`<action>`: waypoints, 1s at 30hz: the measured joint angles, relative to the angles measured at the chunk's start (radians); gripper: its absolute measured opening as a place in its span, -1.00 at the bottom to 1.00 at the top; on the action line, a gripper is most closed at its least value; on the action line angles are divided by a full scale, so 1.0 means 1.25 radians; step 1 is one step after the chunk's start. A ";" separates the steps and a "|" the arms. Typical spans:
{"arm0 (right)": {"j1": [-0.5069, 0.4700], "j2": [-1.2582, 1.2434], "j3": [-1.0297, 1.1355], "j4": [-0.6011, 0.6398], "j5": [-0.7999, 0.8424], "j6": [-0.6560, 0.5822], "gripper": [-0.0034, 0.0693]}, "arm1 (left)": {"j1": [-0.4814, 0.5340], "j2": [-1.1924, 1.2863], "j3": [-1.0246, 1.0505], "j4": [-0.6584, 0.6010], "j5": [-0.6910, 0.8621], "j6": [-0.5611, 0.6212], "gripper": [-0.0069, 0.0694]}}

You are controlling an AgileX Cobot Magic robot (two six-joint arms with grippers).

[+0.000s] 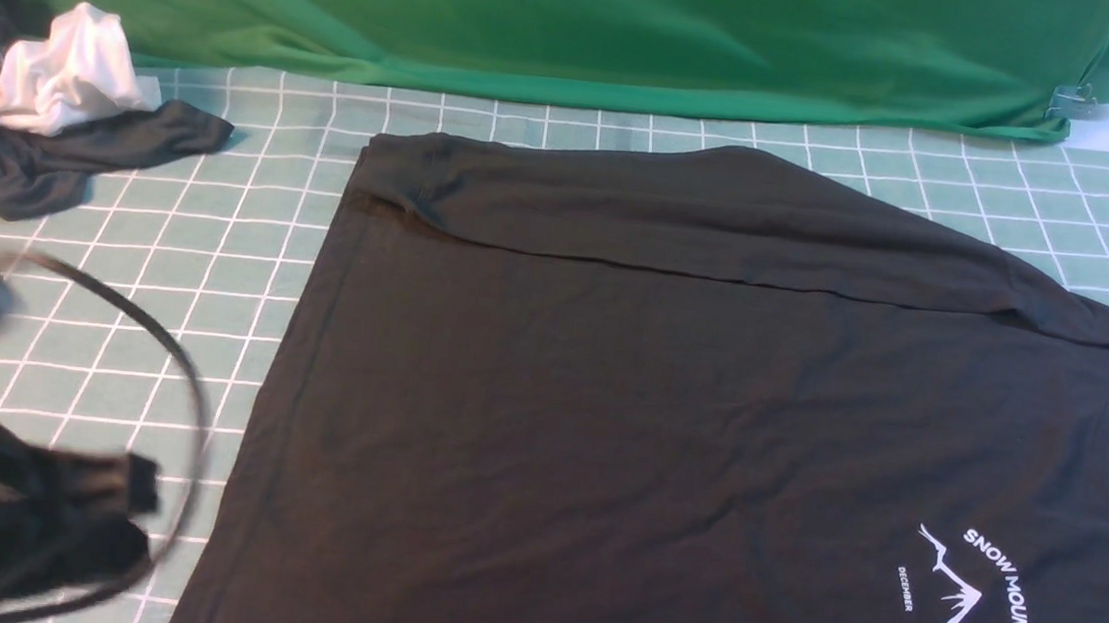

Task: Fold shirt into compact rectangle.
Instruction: 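Grasp the left edge of the dark T-shirt lying flat on the table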

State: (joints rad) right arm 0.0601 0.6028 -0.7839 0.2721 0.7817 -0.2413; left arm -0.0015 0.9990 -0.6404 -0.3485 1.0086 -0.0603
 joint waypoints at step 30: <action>0.000 0.162 -0.003 -0.006 0.054 -0.006 -0.75 | -0.189 0.380 0.022 -0.005 -0.170 -0.032 0.27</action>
State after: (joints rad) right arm 0.0601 0.8055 -0.7870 0.2649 0.8486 -0.2484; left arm -0.2382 1.4736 -0.6127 -0.3548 0.7961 -0.1006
